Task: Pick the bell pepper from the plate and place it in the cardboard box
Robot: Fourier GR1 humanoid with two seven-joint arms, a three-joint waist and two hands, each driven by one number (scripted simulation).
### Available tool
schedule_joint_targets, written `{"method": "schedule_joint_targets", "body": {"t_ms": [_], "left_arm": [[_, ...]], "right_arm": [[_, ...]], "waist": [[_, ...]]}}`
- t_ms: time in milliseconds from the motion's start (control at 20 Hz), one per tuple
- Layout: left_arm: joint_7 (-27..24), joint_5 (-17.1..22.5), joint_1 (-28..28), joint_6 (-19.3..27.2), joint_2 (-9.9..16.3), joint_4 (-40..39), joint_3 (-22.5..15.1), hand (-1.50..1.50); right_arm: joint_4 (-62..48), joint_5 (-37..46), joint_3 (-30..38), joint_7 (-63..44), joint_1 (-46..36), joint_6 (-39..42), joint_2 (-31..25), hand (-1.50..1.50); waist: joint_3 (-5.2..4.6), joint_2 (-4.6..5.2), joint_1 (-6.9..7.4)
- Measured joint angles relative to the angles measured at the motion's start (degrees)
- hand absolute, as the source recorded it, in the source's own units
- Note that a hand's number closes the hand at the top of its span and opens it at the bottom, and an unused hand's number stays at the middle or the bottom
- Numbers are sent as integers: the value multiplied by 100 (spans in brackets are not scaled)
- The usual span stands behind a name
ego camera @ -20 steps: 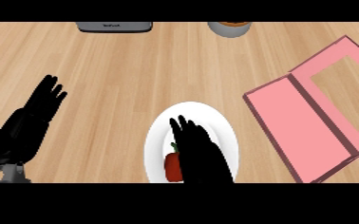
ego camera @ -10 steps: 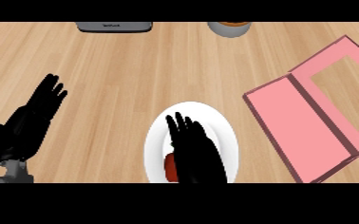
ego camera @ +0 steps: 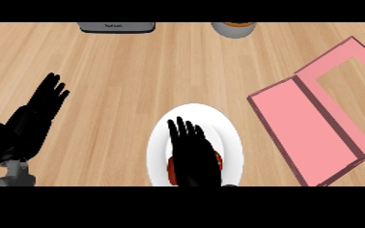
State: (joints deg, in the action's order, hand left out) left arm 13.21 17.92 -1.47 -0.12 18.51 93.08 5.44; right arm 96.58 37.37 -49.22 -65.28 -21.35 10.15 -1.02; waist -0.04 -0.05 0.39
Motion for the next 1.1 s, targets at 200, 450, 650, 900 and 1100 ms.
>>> {"method": "schedule_joint_targets", "body": {"t_ms": [200,450,650,900,1100], "left_arm": [[69,10,72,-45,-5,113,31,0],[178,-47,18,-8,-23,186,72,0],[179,-34,-32,-73,-34,126,131,0],[131,-143,4,-66,-124,138,121,0],[94,-198,-101,-102,-174,-43,132,0]], "right_arm": [[-215,-8,30,8,-35,-23,1,-150],[-423,-126,-10,-27,-164,-85,0,-150],[-474,-201,-2,-4,-111,-51,-2,-150],[-723,-275,-75,44,-112,-97,5,-150],[-803,-239,-119,75,-14,-129,8,-150]], "waist": [[1,-1,1],[2,-1,2],[2,0,-10],[2,1,-5],[2,2,-22]]}}
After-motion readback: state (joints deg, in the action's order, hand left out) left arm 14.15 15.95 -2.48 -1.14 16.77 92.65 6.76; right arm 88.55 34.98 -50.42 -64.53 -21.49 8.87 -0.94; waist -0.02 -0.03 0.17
